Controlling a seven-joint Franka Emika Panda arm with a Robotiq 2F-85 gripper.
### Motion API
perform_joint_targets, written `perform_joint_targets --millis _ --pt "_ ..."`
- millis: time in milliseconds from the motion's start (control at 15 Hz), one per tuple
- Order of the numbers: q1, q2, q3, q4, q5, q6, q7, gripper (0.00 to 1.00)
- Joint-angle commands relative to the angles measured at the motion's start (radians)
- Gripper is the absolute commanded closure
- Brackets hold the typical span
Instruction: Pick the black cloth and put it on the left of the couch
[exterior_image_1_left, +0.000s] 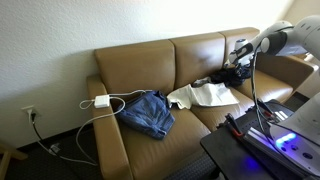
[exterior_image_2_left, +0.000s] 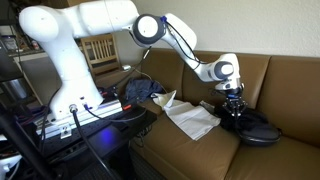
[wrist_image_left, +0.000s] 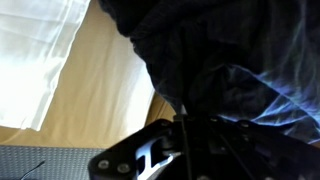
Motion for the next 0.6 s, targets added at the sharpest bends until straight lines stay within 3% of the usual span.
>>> perform_joint_targets --millis 0,267,533 --pt "-0.001 0.000 -0.001 0.057 0.172 -0.221 -0.121 1.00" --pt "-0.013 -0.017 0.026 0.176 0.308 -0.526 -0.241 1.00" --pt "0.005 -0.094 0.051 0.300 0.352 -0.844 -0.380 1.00"
